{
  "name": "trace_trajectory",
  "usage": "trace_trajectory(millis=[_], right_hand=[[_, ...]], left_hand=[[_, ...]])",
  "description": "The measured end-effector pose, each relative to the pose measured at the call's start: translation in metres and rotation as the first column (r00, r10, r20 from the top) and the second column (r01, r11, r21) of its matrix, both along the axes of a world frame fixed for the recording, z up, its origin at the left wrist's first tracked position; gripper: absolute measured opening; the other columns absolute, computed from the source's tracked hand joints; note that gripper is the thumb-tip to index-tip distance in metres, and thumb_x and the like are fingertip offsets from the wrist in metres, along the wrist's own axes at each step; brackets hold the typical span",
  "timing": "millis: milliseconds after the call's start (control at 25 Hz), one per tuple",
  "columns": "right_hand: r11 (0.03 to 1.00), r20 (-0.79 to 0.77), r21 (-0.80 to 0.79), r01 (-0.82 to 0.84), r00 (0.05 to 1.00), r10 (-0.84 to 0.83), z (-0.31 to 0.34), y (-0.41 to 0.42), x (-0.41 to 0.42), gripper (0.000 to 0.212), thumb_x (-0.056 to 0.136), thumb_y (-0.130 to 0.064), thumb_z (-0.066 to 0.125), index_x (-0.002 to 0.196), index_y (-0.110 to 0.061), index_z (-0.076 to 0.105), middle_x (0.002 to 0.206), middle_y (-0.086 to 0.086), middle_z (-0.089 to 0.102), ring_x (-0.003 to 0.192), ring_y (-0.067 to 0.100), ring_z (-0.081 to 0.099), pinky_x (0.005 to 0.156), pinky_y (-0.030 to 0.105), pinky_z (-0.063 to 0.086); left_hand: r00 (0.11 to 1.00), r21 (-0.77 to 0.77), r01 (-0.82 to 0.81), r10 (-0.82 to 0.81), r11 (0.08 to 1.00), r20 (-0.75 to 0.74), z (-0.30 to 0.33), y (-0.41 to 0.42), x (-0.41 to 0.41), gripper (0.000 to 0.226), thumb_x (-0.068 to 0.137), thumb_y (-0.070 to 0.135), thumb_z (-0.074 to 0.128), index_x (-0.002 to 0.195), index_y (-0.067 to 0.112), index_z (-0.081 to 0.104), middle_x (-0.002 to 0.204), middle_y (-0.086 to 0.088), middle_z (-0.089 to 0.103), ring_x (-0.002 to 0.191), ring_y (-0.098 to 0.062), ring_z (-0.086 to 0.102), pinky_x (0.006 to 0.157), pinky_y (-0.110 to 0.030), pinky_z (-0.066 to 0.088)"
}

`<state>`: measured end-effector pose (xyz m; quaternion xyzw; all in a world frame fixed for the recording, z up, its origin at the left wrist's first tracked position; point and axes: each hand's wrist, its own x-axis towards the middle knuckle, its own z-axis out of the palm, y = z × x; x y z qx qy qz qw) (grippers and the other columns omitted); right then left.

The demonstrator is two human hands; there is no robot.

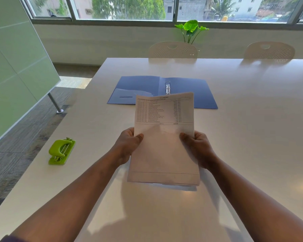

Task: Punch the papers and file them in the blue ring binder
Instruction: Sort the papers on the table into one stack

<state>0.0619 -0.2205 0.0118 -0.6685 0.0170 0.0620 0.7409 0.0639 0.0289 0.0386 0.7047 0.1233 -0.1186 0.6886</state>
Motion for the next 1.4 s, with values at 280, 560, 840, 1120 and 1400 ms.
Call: trace_trajectory(millis=[280,560,840,1120,1400], right_hand=[[0.999,-0.026,0.017,-0.051,0.998,0.051,0.007,-0.003,-0.005,0.016,0.098,-0.008,0.061,0.112,-0.008,0.068,0.099,0.011,0.076,0.084,0.028,0.073,0.071,0.039,0.060],[0.998,0.132,0.034,0.045,0.990,-0.049,0.046,0.000,0.003,0.019,0.093,0.002,0.063,0.102,-0.012,0.071,0.086,0.001,0.077,0.076,0.018,0.071,0.068,0.034,0.059],[0.997,0.270,-0.038,0.067,0.961,-0.054,0.068,0.002,0.008,0.038,0.087,0.011,0.062,0.095,-0.022,0.078,0.096,-0.001,0.079,0.090,0.021,0.073,0.083,0.040,0.058],[0.994,0.207,-0.086,0.068,0.977,-0.049,0.054,0.003,0.005,0.031,0.086,0.005,0.065,0.099,-0.022,0.075,0.098,0.003,0.078,0.091,0.024,0.073,0.087,0.046,0.060],[0.990,0.169,-0.123,0.069,0.984,-0.048,0.051,0.002,0.005,0.027,0.089,0.001,0.067,0.099,-0.024,0.074,0.100,0.004,0.078,0.093,0.024,0.073,0.090,0.047,0.059]], left_hand=[[1.000,-0.003,-0.006,0.006,1.000,0.005,-0.002,0.000,0.000,0.024,0.106,0.014,0.050,0.125,0.018,0.064,0.117,-0.007,0.073,0.101,-0.028,0.070,0.076,-0.043,0.060],[0.909,0.118,-0.106,0.048,0.987,0.413,0.025,-0.003,-0.006,0.020,0.102,0.014,0.057,0.118,0.023,0.063,0.112,-0.002,0.073,0.097,-0.022,0.072,0.076,-0.037,0.062],[0.811,0.033,-0.109,0.069,0.994,0.581,0.036,-0.011,-0.006,0.027,0.101,0.013,0.060,0.119,0.032,0.059,0.118,0.005,0.069,0.110,-0.024,0.067,0.085,-0.033,0.061],[0.831,-0.005,-0.083,0.072,0.996,0.551,0.029,-0.010,-0.006,0.024,0.101,0.011,0.059,0.118,0.027,0.059,0.114,0.006,0.070,0.099,-0.016,0.070,0.075,-0.023,0.059],[0.855,-0.001,-0.062,0.054,0.998,0.516,0.020,-0.011,-0.001,0.028,0.100,0.010,0.060,0.127,0.018,0.061,0.118,0.002,0.072,0.102,-0.018,0.071,0.081,-0.031,0.062]])
